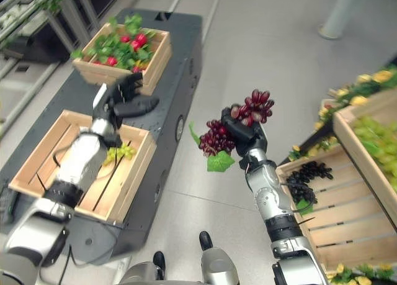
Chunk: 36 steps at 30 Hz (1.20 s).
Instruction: Pick up the fruits from the basket on one side to the basket on the other side
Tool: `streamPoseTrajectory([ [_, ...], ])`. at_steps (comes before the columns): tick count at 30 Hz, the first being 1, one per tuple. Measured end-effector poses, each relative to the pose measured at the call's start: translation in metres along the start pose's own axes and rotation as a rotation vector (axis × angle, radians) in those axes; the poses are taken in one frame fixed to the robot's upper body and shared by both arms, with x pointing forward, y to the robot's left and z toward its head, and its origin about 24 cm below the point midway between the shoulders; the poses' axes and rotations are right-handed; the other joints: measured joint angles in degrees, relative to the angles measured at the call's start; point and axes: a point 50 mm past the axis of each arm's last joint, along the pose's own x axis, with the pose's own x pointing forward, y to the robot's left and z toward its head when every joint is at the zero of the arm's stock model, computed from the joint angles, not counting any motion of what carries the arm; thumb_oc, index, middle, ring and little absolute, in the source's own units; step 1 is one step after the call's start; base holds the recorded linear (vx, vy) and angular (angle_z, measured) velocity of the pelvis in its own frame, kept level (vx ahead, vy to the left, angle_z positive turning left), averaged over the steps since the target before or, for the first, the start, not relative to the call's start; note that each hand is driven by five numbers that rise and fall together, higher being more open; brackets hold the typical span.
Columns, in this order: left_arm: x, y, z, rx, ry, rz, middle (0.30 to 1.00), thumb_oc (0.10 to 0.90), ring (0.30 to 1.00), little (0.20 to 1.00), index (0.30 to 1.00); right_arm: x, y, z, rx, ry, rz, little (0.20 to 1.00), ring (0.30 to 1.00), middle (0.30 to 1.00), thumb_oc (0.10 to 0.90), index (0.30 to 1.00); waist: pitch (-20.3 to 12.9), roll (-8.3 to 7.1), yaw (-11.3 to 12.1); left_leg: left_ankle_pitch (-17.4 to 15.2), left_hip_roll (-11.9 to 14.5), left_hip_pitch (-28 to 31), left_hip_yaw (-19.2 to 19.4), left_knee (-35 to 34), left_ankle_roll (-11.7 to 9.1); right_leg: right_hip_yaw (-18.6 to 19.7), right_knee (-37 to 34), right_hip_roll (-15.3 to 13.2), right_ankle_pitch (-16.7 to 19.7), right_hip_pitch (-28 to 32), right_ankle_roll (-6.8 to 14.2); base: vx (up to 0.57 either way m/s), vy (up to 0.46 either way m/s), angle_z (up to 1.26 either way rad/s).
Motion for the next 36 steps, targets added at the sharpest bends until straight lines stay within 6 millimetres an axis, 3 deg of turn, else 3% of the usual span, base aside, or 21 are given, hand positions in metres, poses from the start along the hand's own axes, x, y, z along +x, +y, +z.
streamPoseTrajectory([
  [2, -0.004, -0.003, -0.011, -0.013, 0.027, 0.011, 0.9, 0.8, 0.9, 0.9, 0.9, 0.0, -0.002, -0.007, -0.004, 0.024, -0.009, 0.3, 0.3, 0.3, 0.4, 0.3, -0.4, 0.1, 0.6, 0.1, -4.2, -3.5, -4.3, -2.7, 1.1, 3.1, 0.4, 1.3, 0.6, -2.4, 0.2, -0.18, 0.127, -1.38],
  [3, -0.005, -0.004, -0.012, -0.022, 0.022, 0.018, 0.9, 0.8, 0.9, 0.9, 0.9, 0.0, -0.003, -0.007, -0.003, 0.029, -0.009, 0.3, 0.3, 0.3, 0.4, 0.3, -0.6, 0.54, 0.7, 0.1, -4.4, -5.0, -4.2, -3.3, 1.1, 2.7, 1.2, 2.3, 0.6, -3.7, 0.3, -0.12, 0.151, -1.32],
  [4, -0.005, -0.006, -0.017, -0.039, 0.03, 0.039, 0.9, 0.8, 0.9, 0.9, 0.9, -0.002, -0.002, -0.016, 0.022, 0.051, -0.015, 0.3, 0.3, 0.3, 0.4, 0.3, -0.8, 1.06, 0.6, 4.7, -2.3, -6.9, -1.3, -2.2, 2.8, 0.1, 1.8, 3.7, 0.8, -5.0, 0.6, -0.06, 0.118, -1.09],
  [5, -0.007, -0.01, -0.026, -0.058, 0.057, 0.051, 0.9, 0.8, 0.9, 0.9, 0.9, -0.007, -0.003, -0.03, 0.043, 0.083, -0.028, 0.3, 0.3, 0.3, 0.4, 0.3, -1.1, 0.55, 0.0, 7.7, -1.4, -6.7, 0.4, -2.6, 2.8, -2.8, 1.7, 3.4, 0.8, -5.1, 0.6, -0.03, 0.091, -0.9],
  [7, -0.01, -0.023, -0.034, -0.096, 0.075, 0.034, 0.9, 0.8, 0.9, 0.9, 0.9, -0.019, -0.01, -0.046, 0.07, 0.123, -0.063, 0.3, 0.3, 0.3, 0.4, 0.3, -1.5, 0.08, -0.8, 8.0, -1.4, -4.8, 1.2, -5.6, 3.0, -4.8, 0.9, 2.1, 0.8, -5.1, 0.6, 0.0, 0.103, -0.47],
  [11, -0.024, -0.033, -0.049, -0.14, 0.11, 0.035, 0.9, 0.8, 0.9, 0.9, 0.9, -0.048, -0.03, -0.076, 0.105, 0.209, -0.154, 0.3, 0.3, 0.3, 0.4, 0.3, -1.5, 1.29, -1.9, 10.1, -0.6, -0.9, 2.2, -10.6, 3.3, -5.4, -1.5, 1.9, 1.2, -2.8, 1.2, 0.01, 0.091, -0.2],
  [15, -0.041, -0.031, -0.069, -0.158, 0.174, 0.09, 0.9, 0.8, 0.9, 0.9, 0.9, -0.064, -0.043, -0.092, 0.118, 0.261, -0.216, 0.3, 0.3, 0.3, 0.4, 0.3, -1.4, 2.19, -1.7, 10.0, -0.3, 1.1, 3.9, -11.6, 3.4, -6.0, -2.8, 2.0, 1.2, -1.4, 1.2, -0.04, 0.048, -0.21],
  [16, -0.049, -0.026, -0.076, -0.159, 0.195, 0.123, 0.9, 0.8, 0.9, 0.9, 0.9, -0.066, -0.042, -0.097, 0.129, 0.278, -0.222, 0.3, 0.3, 0.3, 0.4, 0.3, -1.3, 2.33, -1.0, 9.8, 0.1, 1.4, 5.3, -11.6, 3.7, -9.1, -1.9, 2.2, 1.2, -2.2, 1.2, -0.23, 0.048, -0.68],
  [17, -0.057, -0.021, -0.082, -0.158, 0.22, 0.156, 0.9, 0.8, 0.9, 0.9, 0.9, -0.065, -0.041, -0.102, 0.139, 0.302, -0.225, 0.3, 0.3, 0.3, 0.4, 0.3, -1.3, 2.47, 0.1, 9.6, 0.9, 1.7, 8.0, -11.6, 4.0, -14.4, -0.6, 2.4, 1.3, -3.8, 1.4, -0.27, 0.044, -0.86],
  [18, -0.061, -0.017, -0.085, -0.169, 0.225, 0.185, 0.9, 0.8, 0.9, 0.9, 0.9, -0.061, -0.04, -0.106, 0.141, 0.32, -0.221, 0.3, 0.3, 0.3, 0.4, 0.3, -1.3, 2.81, 1.8, 9.1, 1.7, 1.8, 11.0, -11.6, 4.4, -20.6, 1.0, 2.0, -1.2, -4.7, 0.8, -0.26, 0.025, -1.6],
  [19, -0.07, -0.013, -0.09, -0.203, 0.23, 0.238, 0.9, 0.8, 0.9, 0.9, 0.9, -0.055, -0.039, -0.11, 0.142, 0.354, -0.227, 0.3, 0.3, 0.3, 0.4, 0.3, -0.9, 3.56, 4.9, 8.2, 3.0, 2.2, 16.3, -11.4, 4.7, -28.5, 8.3, 0.1, -3.1, -7.7, -1.3, -0.15, -0.042, -1.58],
  [20, -0.073, -0.014, -0.092, -0.217, 0.238, 0.255, 0.9, 0.8, 0.9, 0.9, 0.9, -0.054, -0.041, -0.108, 0.133, 0.357, -0.226, 0.3, 0.3, 0.3, 0.4, 0.3, -0.4, 4.95, 6.1, 7.6, 3.7, 2.1, 17.7, -10.7, 4.6, -29.0, 14.4, -2.1, -3.7, -9.2, -1.4, -0.14, -0.084, -1.36],
  [21, -0.073, -0.015, -0.093, -0.218, 0.24, 0.249, 0.9, 0.8, 0.9, 0.9, 0.9, -0.054, -0.043, -0.107, 0.128, 0.357, -0.229, 0.3, 0.3, 0.3, 0.4, 0.3, -0.2, 6.08, 6.3, 7.4, 4.3, 1.6, 17.8, -10.2, 4.1, -28.6, 18.4, -4.8, -5.3, -9.4, 0.5, -0.11, -0.115, -0.44],
  [23, -0.072, -0.013, -0.09, -0.219, 0.225, 0.25, 0.9, 0.8, 0.9, 0.9, 0.9, -0.055, -0.043, -0.109, 0.131, 0.364, -0.232, 0.3, 0.3, 0.3, 0.4, 0.3, -0.3, 5.86, 7.0, 7.0, 4.3, 0.6, 18.1, -8.8, 3.4, -28.5, 19.2, -8.5, -7.1, -8.2, 1.2, -0.14, -0.151, -0.17],
  [24, -0.07, -0.013, -0.086, -0.222, 0.206, 0.247, 0.9, 0.8, 0.9, 0.9, 0.9, -0.055, -0.041, -0.11, 0.131, 0.366, -0.228, 0.3, 0.3, 0.3, 0.4, 0.3, -0.3, 5.5, 8.5, 6.7, 4.4, 0.0, 18.8, -7.7, 2.6, -28.8, 17.8, -9.8, -7.8, -7.2, 1.6, -0.26, -0.146, -0.19],
  [26, -0.066, -0.01, -0.074, -0.247, 0.137, 0.272, 0.9, 0.8, 0.9, 0.9, 0.9, -0.048, -0.029, -0.112, 0.111, 0.368, -0.18, 0.3, 0.3, 0.3, 0.4, 0.3, -0.1, 3.74, 9.3, 5.1, 4.0, -5.4, 18.3, -1.6, 0.9, -28.5, 15.5, -9.9, -9.4, -7.9, 4.9, -0.41, -0.089, -0.17],
  [27, -0.064, -0.01, -0.071, -0.257, 0.12, 0.279, 0.9, 0.8, 0.9, 0.9, 0.9, -0.045, -0.024, -0.112, 0.102, 0.37, -0.158, 0.3, 0.3, 0.3, 0.4, 0.3, 0.0, 3.74, 9.3, 4.7, 4.2, -7.2, 18.1, 0.2, 0.5, -28.5, 15.2, -9.6, -9.6, -8.7, 4.8, -0.37, -0.06, -0.07],
  [29, -0.045, -0.018, -0.055, -0.269, 0.057, 0.275, 0.9, 0.8, 0.9, 0.9, 0.9, -0.025, -0.009, -0.1, 0.079, 0.338, -0.104, 0.3, 0.3, 0.3, 0.4, 0.3, 1.3, 4.34, 8.6, 4.2, 6.4, -14.4, 17.5, 6.1, -0.4, -28.8, 17.8, -7.8, -9.4, -14.0, 3.0, -0.24, -0.048, 0.05],
  [31, -0.033, -0.025, -0.044, -0.265, 0.026, 0.252, 0.9, 0.8, 0.9, 0.9, 0.9, -0.012, 0.0, -0.09, 0.075, 0.298, -0.074, 0.3, 0.3, 0.3, 0.4, 0.3, 3.3, 3.86, 8.4, 3.5, 7.3, -17.7, 17.1, 9.8, -2.0, -28.7, 22.0, -7.5, -10.6, -17.7, 1.5, -0.11, -0.021, -0.01],
  [36, -0.03, -0.045, -0.044, -0.299, 0.022, 0.225, 0.9, 0.8, 0.9, 0.9, 0.9, -0.004, -0.005, -0.069, 0.109, 0.183, -0.091, 0.3, 0.3, 0.3, 0.4, 0.3, 8.2, 4.3, 7.2, 2.8, 6.7, -23.3, 14.9, 15.0, -2.2, -28.4, 27.4, -7.9, -11.2, -23.5, 1.0, -0.06, 0.026, -0.02],
])
